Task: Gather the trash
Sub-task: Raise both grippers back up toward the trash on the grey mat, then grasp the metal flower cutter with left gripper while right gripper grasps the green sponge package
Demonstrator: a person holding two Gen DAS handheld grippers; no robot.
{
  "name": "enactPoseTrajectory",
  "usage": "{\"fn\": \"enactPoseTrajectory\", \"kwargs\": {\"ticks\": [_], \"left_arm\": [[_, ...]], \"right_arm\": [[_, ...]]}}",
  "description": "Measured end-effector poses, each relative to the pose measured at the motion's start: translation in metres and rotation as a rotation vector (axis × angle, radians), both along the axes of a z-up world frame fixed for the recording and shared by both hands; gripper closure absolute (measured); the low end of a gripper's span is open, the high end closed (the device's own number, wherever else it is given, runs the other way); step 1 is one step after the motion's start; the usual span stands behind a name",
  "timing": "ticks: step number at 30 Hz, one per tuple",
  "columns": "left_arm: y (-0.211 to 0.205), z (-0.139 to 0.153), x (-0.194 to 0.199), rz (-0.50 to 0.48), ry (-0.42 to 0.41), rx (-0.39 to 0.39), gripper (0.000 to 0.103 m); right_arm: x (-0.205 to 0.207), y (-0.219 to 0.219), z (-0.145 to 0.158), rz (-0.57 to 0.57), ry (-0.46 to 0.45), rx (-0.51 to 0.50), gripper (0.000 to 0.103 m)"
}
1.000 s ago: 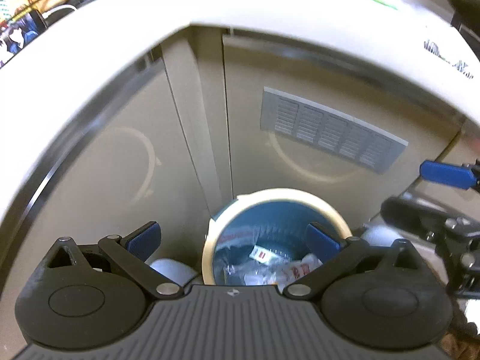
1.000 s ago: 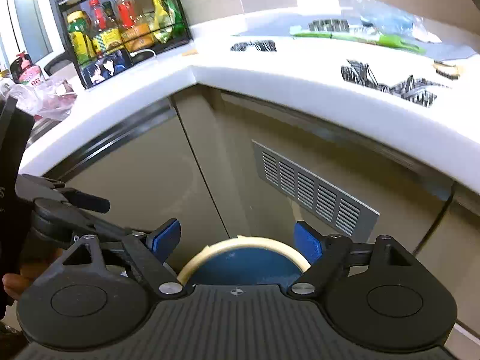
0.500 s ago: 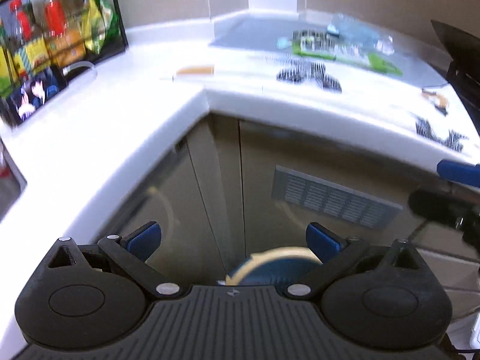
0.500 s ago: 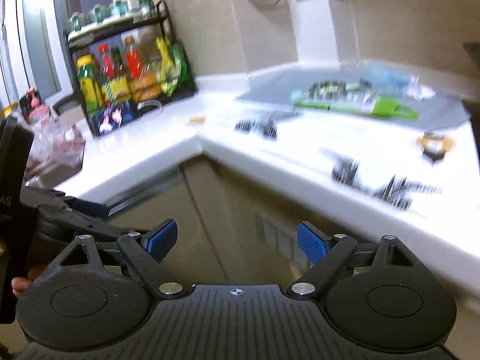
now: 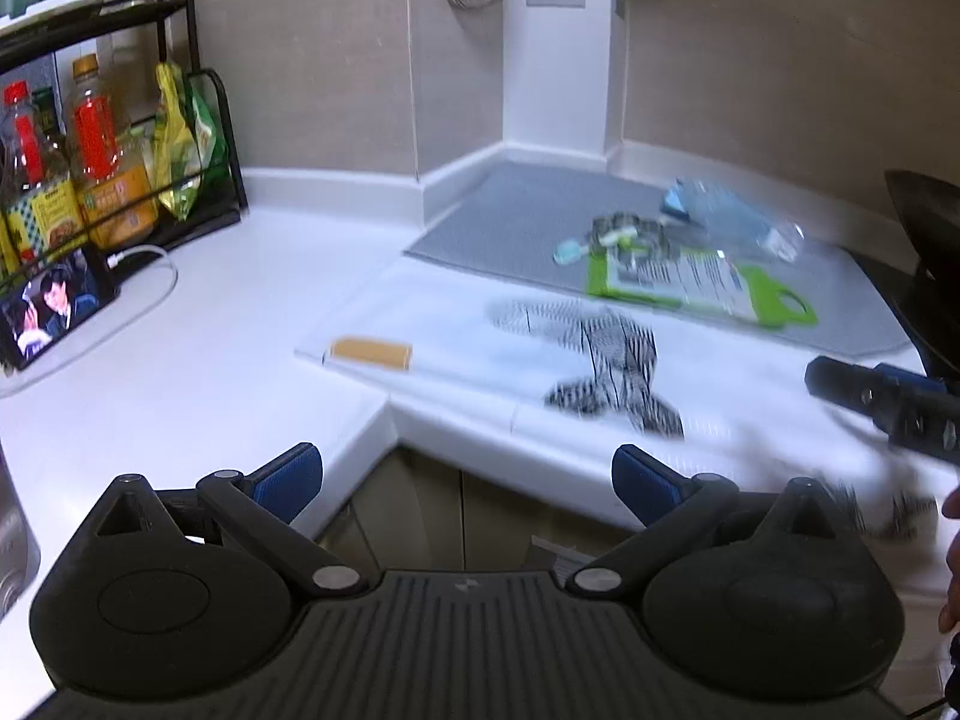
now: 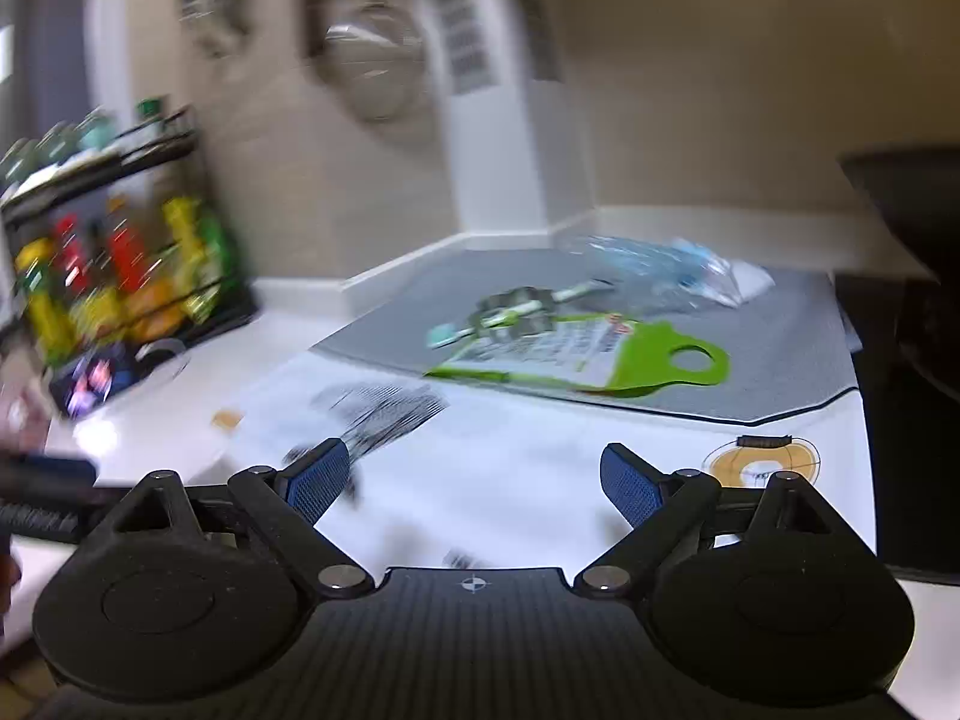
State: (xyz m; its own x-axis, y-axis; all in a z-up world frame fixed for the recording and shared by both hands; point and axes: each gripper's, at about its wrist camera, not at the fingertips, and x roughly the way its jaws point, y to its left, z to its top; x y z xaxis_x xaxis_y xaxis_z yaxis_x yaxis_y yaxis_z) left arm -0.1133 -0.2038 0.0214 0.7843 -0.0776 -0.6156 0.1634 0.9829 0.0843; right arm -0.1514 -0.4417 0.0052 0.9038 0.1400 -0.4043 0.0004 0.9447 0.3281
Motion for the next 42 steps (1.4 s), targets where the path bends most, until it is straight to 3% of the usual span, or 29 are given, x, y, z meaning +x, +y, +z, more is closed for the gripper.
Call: {"fn": "enactPoseTrajectory", "kwargs": {"ticks": [7, 9, 15, 19, 20, 21, 25, 26, 32, 35, 39, 42], "left_arm": [[0.002, 0.002, 0.032, 0.040, 0.009, -0.037, 0.000], [0.003, 0.000, 0.036, 0.047, 0.013, -0.042, 0.000], [0.005, -0.005, 0.045, 0.047, 0.029, -0.021, 0.000], [0.005, -0.007, 0.049, 0.046, 0.036, -0.011, 0.000], [0.004, -0.007, 0.050, 0.045, 0.036, -0.007, 0.000], [0.003, -0.007, 0.051, 0.045, 0.036, -0.005, 0.000], [-0.001, -0.004, 0.058, 0.042, 0.030, 0.007, 0.000], [-0.002, -0.004, 0.060, 0.041, 0.027, 0.010, 0.000], [-0.015, 0.004, 0.072, 0.025, 0.004, 0.025, 0.000], [-0.024, 0.009, 0.079, 0.017, -0.012, 0.028, 0.000], [-0.033, 0.016, 0.090, 0.016, -0.039, 0.030, 0.000], [-0.042, 0.020, 0.106, 0.025, -0.055, 0.024, 0.000]], "right_arm": [[0.074, -0.063, -0.029, -0.191, 0.143, 0.308, 0.011], [0.087, -0.073, -0.036, -0.208, 0.114, 0.391, 0.010], [0.126, -0.077, -0.049, -0.233, 0.083, 0.486, 0.005], [0.145, -0.070, -0.053, -0.187, 0.055, 0.472, 0.004], [0.147, -0.069, -0.055, -0.170, 0.043, 0.477, 0.007], [0.149, -0.068, -0.058, -0.154, 0.030, 0.490, 0.017], [0.161, -0.065, -0.071, -0.130, 0.073, 0.473, 0.092], [0.163, -0.066, -0.073, -0.130, 0.080, 0.471, 0.097], [0.152, -0.078, -0.069, -0.192, -0.008, 0.432, 0.101], [0.141, -0.093, -0.066, -0.288, -0.058, 0.429, 0.101], [0.117, -0.110, -0.055, -0.466, -0.196, 0.385, 0.101], [0.123, -0.112, -0.054, -0.465, -0.186, 0.391, 0.097]]}}
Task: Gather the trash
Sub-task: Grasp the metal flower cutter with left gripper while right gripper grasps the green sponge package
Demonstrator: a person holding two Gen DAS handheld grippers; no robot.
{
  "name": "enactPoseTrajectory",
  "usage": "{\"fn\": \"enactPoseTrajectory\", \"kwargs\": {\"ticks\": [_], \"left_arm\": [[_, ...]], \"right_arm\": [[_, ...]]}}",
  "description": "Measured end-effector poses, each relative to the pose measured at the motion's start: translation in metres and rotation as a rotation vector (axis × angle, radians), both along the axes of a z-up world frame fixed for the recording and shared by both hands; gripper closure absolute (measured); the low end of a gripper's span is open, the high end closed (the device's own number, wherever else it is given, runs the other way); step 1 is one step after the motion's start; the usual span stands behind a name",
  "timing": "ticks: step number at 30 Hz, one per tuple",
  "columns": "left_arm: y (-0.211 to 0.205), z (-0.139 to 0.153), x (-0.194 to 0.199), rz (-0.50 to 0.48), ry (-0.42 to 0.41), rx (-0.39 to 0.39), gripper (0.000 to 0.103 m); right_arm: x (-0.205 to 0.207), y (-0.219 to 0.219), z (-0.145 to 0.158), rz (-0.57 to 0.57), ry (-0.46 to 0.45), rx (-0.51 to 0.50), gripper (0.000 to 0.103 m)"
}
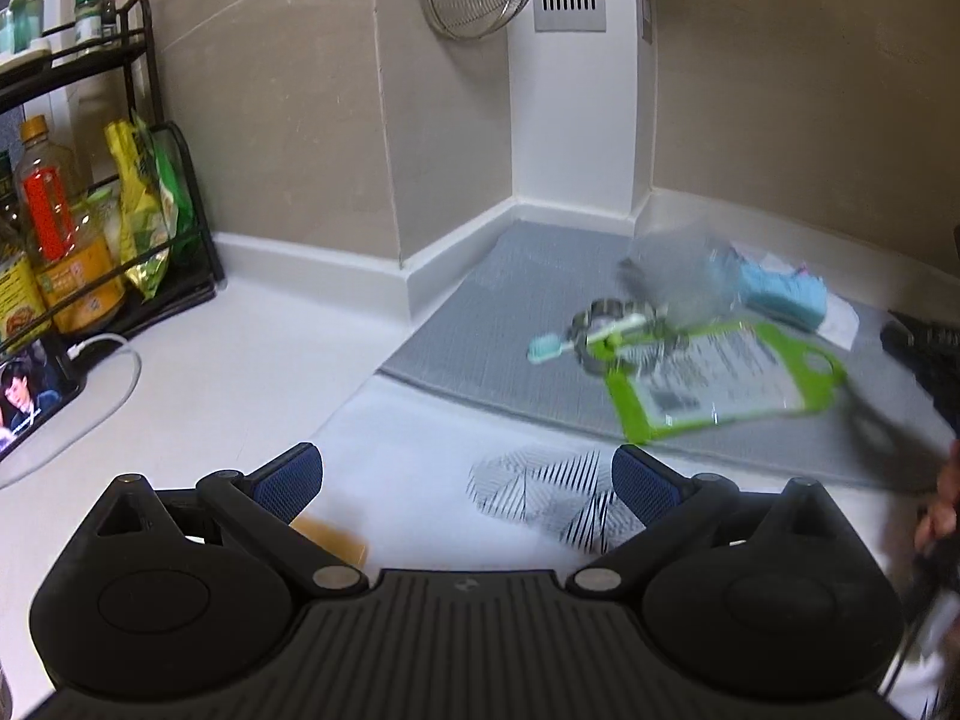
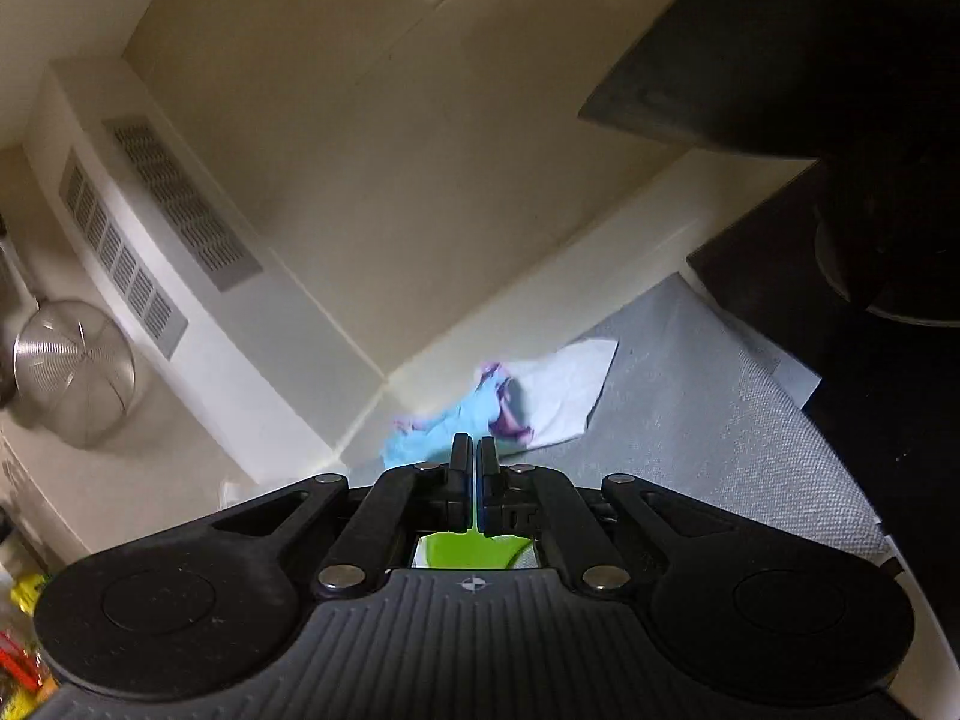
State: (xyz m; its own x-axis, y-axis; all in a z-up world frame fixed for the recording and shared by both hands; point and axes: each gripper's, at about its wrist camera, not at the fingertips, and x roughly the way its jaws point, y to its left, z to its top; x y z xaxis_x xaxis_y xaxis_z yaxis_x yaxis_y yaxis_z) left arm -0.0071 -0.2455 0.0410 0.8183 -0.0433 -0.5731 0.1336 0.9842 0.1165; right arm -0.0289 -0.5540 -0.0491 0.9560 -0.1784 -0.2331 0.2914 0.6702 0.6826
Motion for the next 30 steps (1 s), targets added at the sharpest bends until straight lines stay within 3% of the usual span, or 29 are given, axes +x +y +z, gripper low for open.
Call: {"fn": "enactPoseTrajectory", "kwargs": {"ticks": [2, 3, 6, 10, 14, 17, 21, 23, 24, 25, 26, 27, 28, 29, 30], "left_arm": [[-0.008, 0.004, 0.017, 0.010, -0.021, 0.001, 0.000], [-0.012, 0.005, 0.026, 0.016, -0.029, 0.002, 0.000], [-0.025, 0.004, 0.060, 0.027, -0.014, -0.012, 0.000], [-0.042, -0.011, 0.104, 0.037, 0.061, -0.033, 0.000], [-0.059, -0.030, 0.136, 0.038, 0.137, -0.044, 0.000], [-0.068, -0.039, 0.152, 0.043, 0.180, -0.061, 0.000], [-0.083, -0.045, 0.168, 0.057, 0.204, -0.041, 0.000], [-0.088, -0.049, 0.175, 0.068, 0.231, -0.037, 0.000], [-0.089, -0.050, 0.177, 0.077, 0.240, -0.041, 0.001], [-0.089, -0.052, 0.177, 0.083, 0.245, -0.047, 0.010], [-0.090, -0.053, 0.178, 0.088, 0.250, -0.045, 0.034], [-0.090, -0.054, 0.178, 0.086, 0.264, -0.038, 0.045], [-0.090, -0.054, 0.177, 0.086, 0.276, -0.037, 0.068], [-0.089, -0.054, 0.176, 0.091, 0.276, -0.039, 0.088], [-0.088, -0.053, 0.174, 0.104, 0.264, -0.029, 0.098]], "right_arm": [[0.008, -0.002, -0.004, 0.036, 0.047, 0.045, 0.095], [0.011, -0.004, -0.006, 0.046, 0.065, 0.067, 0.089], [0.014, -0.008, -0.010, 0.022, 0.106, 0.108, 0.044], [0.026, -0.005, -0.013, 0.082, 0.130, 0.114, 0.036], [0.034, 0.003, -0.010, 0.116, 0.146, 0.052, 0.029], [0.038, 0.004, -0.011, 0.121, 0.141, 0.035, 0.027], [0.048, 0.009, -0.008, 0.148, 0.141, 0.006, 0.012], [0.050, 0.011, -0.007, 0.151, 0.148, -0.005, 0.010], [0.051, 0.011, -0.006, 0.148, 0.153, -0.009, 0.013], [0.051, 0.010, -0.007, 0.143, 0.161, -0.006, 0.030], [0.052, 0.008, -0.009, 0.147, 0.177, 0.019, 0.050], [0.055, 0.004, -0.015, 0.150, 0.214, 0.063, 0.093], [0.054, 0.000, -0.019, 0.149, 0.216, 0.100, 0.103], [0.053, 0.000, -0.018, 0.148, 0.212, 0.099, 0.103], [0.051, 0.002, -0.016, 0.147, 0.205, 0.081, 0.103]]}}
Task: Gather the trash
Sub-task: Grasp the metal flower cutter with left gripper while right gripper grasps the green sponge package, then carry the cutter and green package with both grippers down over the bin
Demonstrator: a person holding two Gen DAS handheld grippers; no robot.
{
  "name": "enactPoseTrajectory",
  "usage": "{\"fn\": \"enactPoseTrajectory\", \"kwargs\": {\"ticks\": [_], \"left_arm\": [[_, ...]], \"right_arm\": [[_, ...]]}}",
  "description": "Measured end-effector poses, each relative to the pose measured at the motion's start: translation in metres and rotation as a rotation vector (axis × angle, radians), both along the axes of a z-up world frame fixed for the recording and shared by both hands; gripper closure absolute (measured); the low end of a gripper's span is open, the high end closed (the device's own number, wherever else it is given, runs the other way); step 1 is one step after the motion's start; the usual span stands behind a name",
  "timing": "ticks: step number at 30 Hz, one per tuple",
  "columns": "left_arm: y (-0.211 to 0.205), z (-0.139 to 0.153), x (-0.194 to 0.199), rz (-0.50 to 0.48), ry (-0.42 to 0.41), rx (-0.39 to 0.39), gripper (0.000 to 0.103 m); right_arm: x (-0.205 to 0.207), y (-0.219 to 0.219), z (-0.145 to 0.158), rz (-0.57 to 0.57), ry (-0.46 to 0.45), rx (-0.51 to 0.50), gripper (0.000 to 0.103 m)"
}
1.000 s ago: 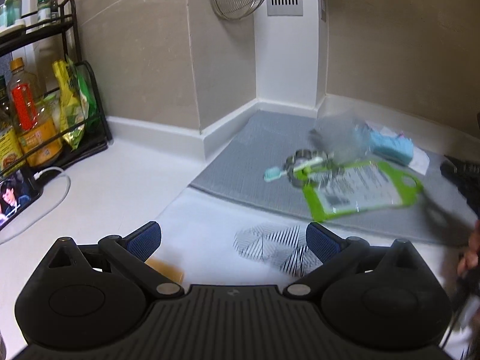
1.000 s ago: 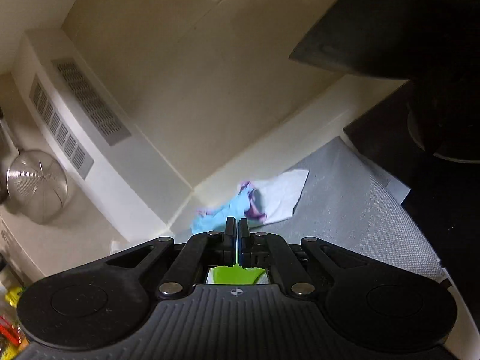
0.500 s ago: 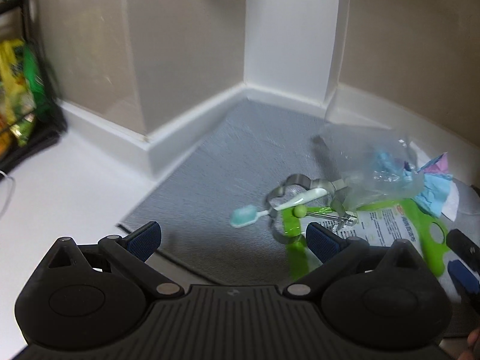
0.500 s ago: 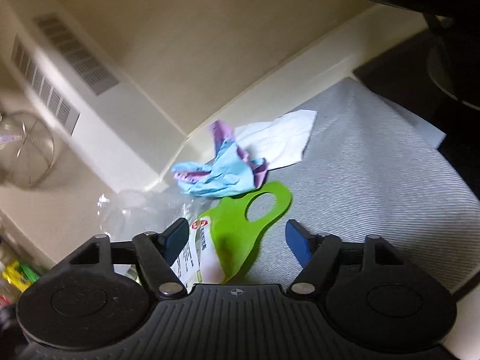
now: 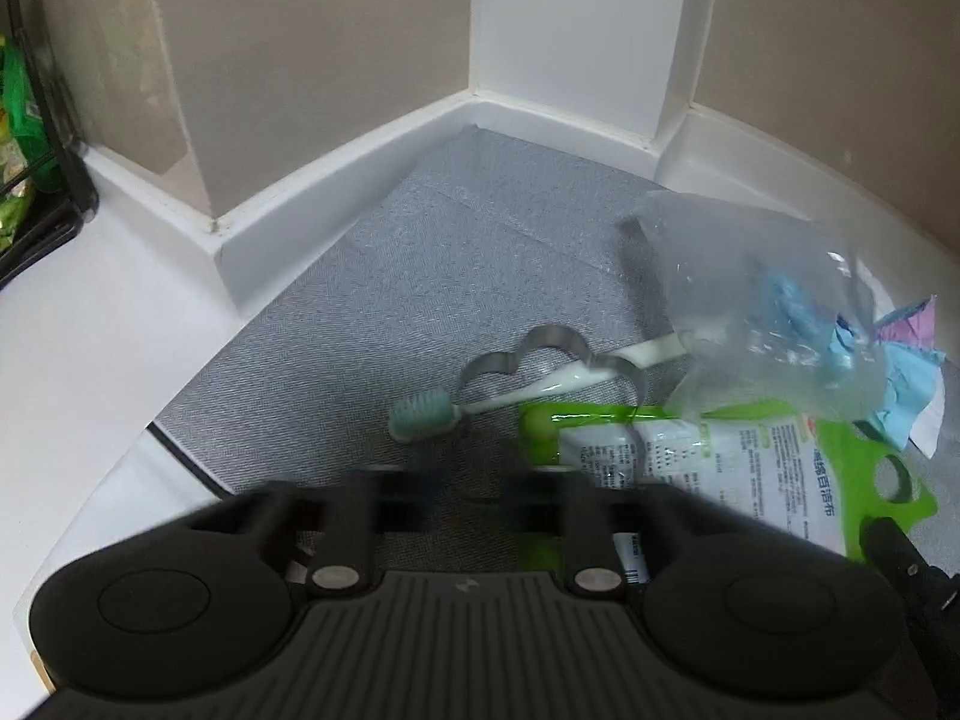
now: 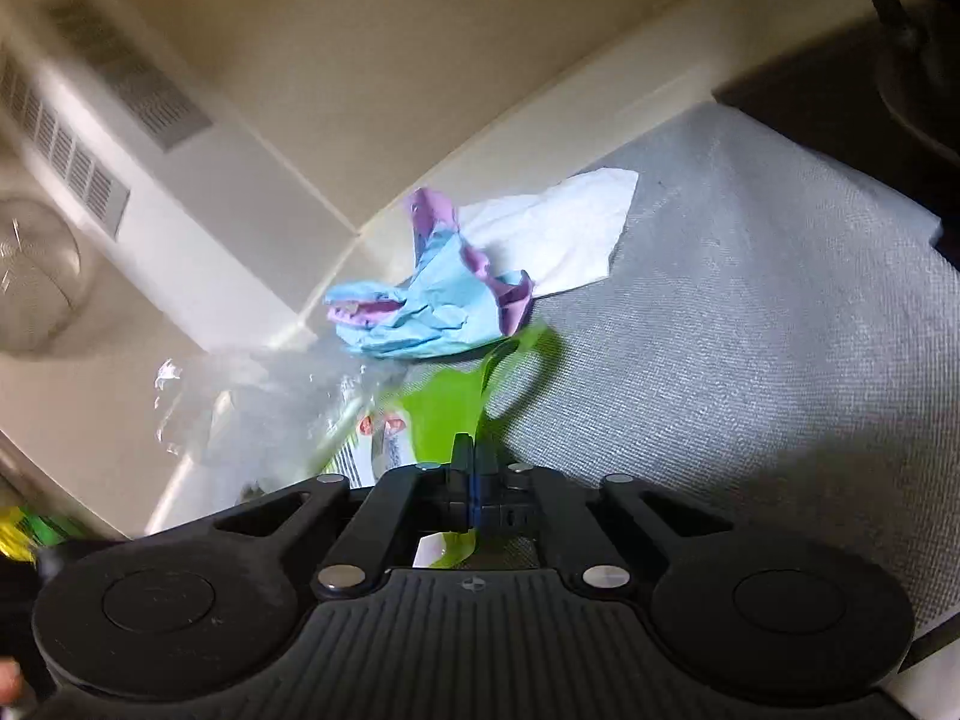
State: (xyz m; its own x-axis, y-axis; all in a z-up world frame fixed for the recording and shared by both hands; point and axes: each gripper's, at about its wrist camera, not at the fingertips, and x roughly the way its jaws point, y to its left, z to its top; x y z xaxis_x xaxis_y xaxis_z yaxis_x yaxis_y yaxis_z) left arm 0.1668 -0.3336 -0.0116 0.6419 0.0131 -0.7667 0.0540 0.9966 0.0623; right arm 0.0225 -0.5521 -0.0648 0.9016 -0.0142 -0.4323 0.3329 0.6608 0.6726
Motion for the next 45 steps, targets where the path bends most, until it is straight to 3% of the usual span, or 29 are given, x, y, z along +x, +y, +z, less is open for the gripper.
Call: {"fn": "enactPoseTrajectory", "kwargs": {"ticks": [8, 15, 23, 29, 37, 45], "left_arm": [[0.031, 0.038, -0.037, 0.009, -0.089, -0.093, 0.100], [0.071, 0.063, -0.105, 0.024, -0.150, -0.132, 0.100], [0.138, 0.065, -0.201, 0.047, -0.147, -0.165, 0.100], [0.169, 0.062, -0.257, 0.059, -0.175, -0.142, 0.100], [0.184, 0.059, -0.294, 0.062, -0.187, -0.174, 0.100], [0.188, 0.065, -0.322, 0.029, -0.215, -0.206, 0.100]], "right_arm": [[-0.028, 0.017, 0.031, -0.078, -0.201, -0.205, 0.103], [-0.045, 0.032, 0.047, -0.024, -0.355, -0.295, 0.103], [-0.083, 0.045, 0.063, 0.000, -0.385, -0.379, 0.103], [-0.130, 0.069, 0.095, 0.071, -0.466, -0.537, 0.103], [-0.167, 0.071, 0.133, 0.088, -0.510, -0.550, 0.103], [-0.207, 0.093, 0.150, 0.177, -0.519, -0.653, 0.103]]}}
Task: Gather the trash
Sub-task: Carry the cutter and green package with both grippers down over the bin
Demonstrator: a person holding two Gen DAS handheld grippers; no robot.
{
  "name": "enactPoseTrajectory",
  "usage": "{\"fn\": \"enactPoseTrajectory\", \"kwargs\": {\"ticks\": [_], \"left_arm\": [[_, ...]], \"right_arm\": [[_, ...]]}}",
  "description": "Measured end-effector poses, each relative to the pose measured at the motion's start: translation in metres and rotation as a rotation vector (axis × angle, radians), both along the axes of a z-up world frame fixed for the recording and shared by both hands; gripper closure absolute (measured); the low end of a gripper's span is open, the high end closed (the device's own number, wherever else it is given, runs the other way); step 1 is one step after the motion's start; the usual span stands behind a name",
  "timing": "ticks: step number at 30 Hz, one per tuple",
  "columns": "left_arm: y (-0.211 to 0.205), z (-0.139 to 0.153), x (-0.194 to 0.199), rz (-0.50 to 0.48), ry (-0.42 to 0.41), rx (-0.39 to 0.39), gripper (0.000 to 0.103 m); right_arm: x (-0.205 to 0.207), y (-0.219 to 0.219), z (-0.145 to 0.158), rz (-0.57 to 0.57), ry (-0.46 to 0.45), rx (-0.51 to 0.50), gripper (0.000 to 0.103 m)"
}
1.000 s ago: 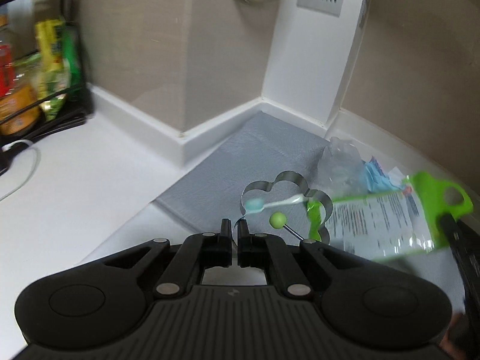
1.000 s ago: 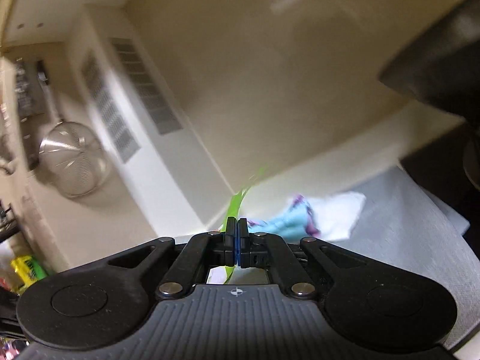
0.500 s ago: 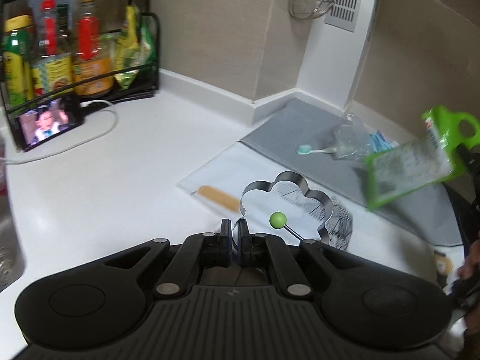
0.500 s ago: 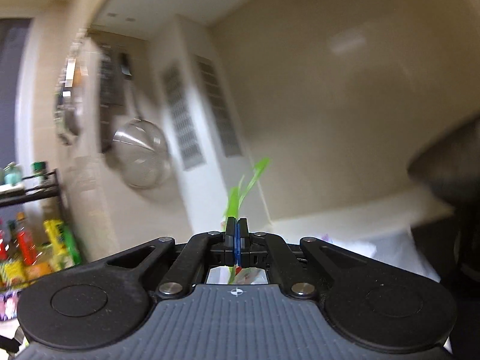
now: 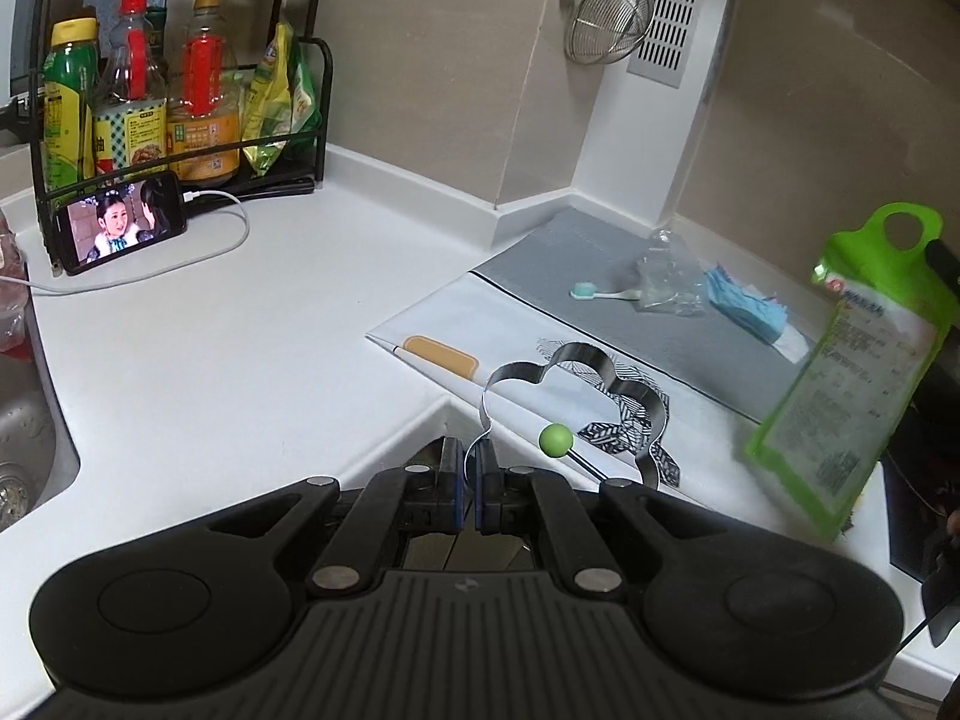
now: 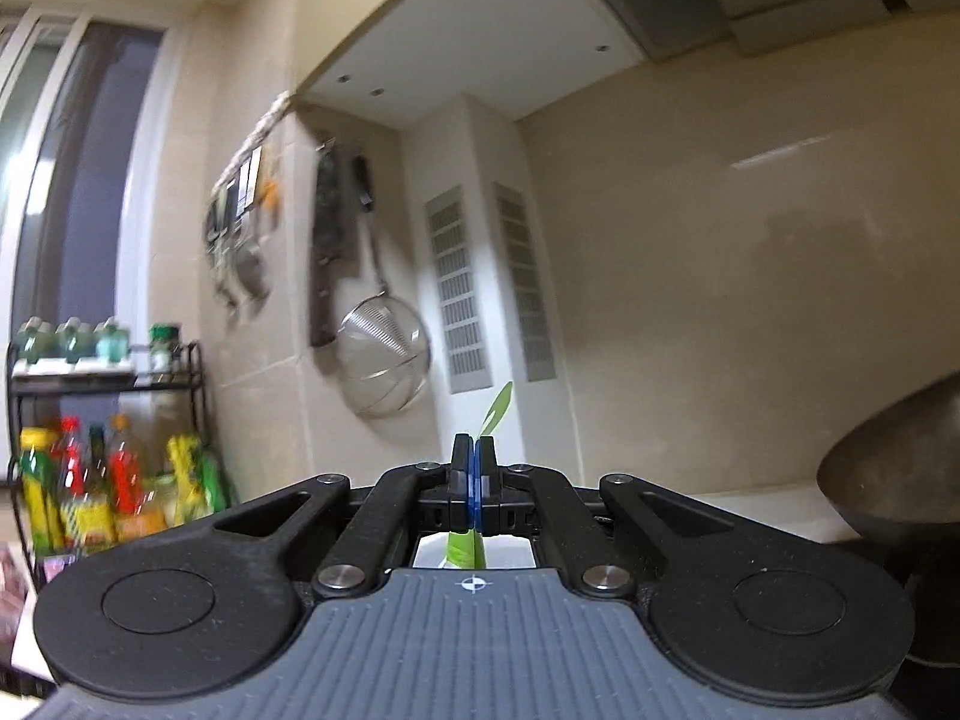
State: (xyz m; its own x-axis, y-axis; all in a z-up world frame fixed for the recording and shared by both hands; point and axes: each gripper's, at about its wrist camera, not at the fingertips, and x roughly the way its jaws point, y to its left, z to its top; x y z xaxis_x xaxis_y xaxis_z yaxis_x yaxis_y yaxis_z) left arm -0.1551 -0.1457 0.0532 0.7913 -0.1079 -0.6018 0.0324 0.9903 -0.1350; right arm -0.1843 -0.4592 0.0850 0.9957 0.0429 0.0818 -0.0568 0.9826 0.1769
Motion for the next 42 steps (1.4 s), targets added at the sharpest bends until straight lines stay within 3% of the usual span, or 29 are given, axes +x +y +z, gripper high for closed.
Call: {"fn": "enactPoseTrajectory", "kwargs": {"ticks": [10, 19, 23, 30, 42], "left_arm": [[0.015, 0.002, -0.032, -0.007, -0.023, 0.004, 0.100], [0.024, -0.010, -0.052, -0.022, -0.001, 0.003, 0.100], [0.024, -0.021, -0.058, -0.038, 0.022, 0.018, 0.100], [0.012, -0.067, -0.052, -0.090, 0.117, 0.058, 0.100], [-0.013, -0.211, -0.030, -0.175, 0.430, 0.172, 0.100]], "right_arm": [[-0.030, 0.027, 0.008, 0.121, 0.018, -0.012, 0.103], [-0.069, 0.047, 0.016, 0.261, -0.003, -0.032, 0.103], [-0.081, 0.059, 0.011, 0.333, 0.033, -0.053, 0.103], [-0.084, 0.085, -0.042, 0.420, 0.217, -0.084, 0.103], [-0.058, 0.111, -0.171, 0.429, 0.603, -0.137, 0.103]]}}
